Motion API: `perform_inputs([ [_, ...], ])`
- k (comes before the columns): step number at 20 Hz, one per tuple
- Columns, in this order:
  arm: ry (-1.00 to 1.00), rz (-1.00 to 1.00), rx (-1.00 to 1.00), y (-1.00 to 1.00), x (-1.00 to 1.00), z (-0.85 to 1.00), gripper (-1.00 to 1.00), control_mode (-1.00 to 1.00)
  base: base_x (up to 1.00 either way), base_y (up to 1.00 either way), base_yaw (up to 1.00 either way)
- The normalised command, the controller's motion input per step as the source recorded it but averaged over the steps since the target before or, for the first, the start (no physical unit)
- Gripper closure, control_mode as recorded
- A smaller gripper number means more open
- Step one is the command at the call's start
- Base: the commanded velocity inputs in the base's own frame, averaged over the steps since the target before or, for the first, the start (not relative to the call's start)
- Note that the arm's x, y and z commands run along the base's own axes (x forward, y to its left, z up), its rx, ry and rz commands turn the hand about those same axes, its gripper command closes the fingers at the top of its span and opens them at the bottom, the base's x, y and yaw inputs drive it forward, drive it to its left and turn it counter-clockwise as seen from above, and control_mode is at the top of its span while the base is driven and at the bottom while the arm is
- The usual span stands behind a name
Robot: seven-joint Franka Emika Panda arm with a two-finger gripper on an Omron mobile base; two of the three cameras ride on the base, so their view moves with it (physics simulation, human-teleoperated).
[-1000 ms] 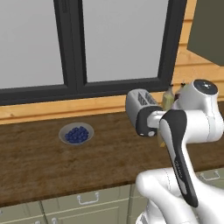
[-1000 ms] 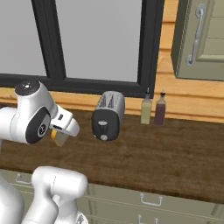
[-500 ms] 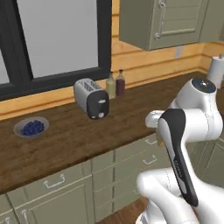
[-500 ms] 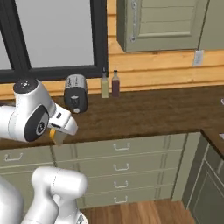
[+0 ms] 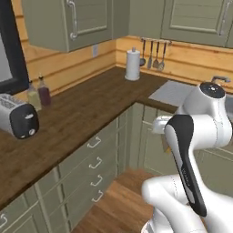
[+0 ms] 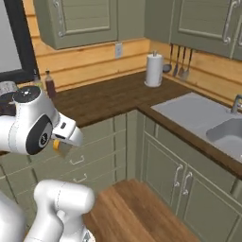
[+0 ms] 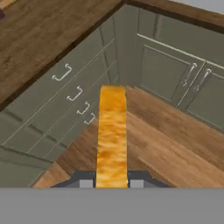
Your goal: Start the toaster. Once the lever pops up, take the bread to the plate on the dining counter.
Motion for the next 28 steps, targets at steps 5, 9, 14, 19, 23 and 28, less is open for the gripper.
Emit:
perform_inputs([
  [5,0.0,0.0,0.0,0.0,0.0,0.0,1.0,1.0,-0.62,-0.01,-0.8],
  [9,0.0,0.0,0.0,0.0,0.0,0.0,1.0,1.0,-0.53,0.0,-0.85],
  [14,0.0,0.0,0.0,0.0,0.0,0.0,1.0,1.0,-0.3,0.0,-0.85],
  [19,0.0,0.0,0.0,0.0,0.0,0.0,1.0,1.0,-0.14,-0.06,-0.84],
  [23,0.0,0.0,0.0,0.0,0.0,0.0,1.0,1.0,-0.01,-0.29,-0.83],
  [28,0.0,0.0,0.0,0.0,0.0,0.0,1.0,1.0,0.0,-0.54,-0.81],
])
